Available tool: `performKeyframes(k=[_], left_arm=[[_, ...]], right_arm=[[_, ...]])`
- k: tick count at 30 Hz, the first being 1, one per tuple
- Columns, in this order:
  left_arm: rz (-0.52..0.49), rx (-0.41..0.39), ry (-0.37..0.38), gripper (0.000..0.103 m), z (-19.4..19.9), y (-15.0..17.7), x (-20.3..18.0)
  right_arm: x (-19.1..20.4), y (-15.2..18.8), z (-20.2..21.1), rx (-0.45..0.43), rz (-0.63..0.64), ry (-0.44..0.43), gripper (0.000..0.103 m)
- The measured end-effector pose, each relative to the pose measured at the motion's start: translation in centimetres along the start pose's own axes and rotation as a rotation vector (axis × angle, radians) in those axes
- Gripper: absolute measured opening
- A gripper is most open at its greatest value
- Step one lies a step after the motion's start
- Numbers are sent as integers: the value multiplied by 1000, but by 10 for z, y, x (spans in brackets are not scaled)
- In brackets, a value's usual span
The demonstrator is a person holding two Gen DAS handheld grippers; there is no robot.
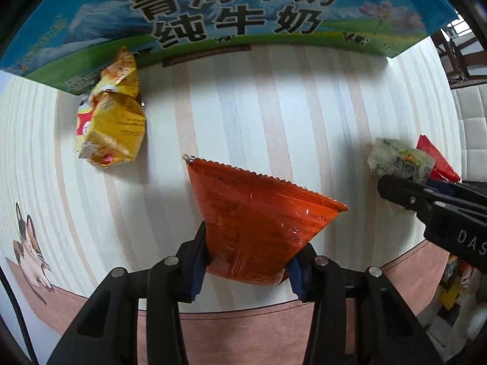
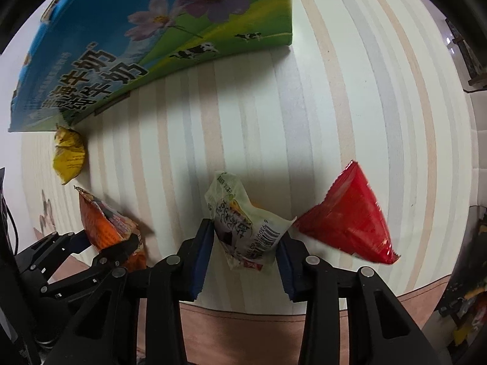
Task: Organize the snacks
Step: 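Carry both packets into the box and open both tools to release them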
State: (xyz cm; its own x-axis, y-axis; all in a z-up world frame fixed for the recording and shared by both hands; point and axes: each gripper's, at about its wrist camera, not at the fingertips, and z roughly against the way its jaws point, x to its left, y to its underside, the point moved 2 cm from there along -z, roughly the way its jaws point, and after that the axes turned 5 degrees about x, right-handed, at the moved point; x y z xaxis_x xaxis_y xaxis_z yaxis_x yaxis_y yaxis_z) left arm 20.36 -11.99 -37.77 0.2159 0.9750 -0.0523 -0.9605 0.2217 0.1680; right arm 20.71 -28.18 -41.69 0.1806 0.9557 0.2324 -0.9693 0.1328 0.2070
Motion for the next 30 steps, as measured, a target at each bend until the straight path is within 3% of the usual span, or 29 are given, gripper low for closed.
performKeyframes(k=[9,16,19,23,30], left_arm=[[19,-76,74,41,53,11,16],[29,-227,166,41,159,12,31],[40,-273,193,41,192,-15,37],[60,-341,149,41,221,-71,50],[120,-300,64,41,210,-165,95]], right_arm=[[30,14,33,-42,12,-100,42],[63,13,118,-160,89,-204,41],[78,-6,158,-215,118,-243,41],[87,-48,197,-282,143,-232,41],[105,-137,186,-271,112,-194,41]])
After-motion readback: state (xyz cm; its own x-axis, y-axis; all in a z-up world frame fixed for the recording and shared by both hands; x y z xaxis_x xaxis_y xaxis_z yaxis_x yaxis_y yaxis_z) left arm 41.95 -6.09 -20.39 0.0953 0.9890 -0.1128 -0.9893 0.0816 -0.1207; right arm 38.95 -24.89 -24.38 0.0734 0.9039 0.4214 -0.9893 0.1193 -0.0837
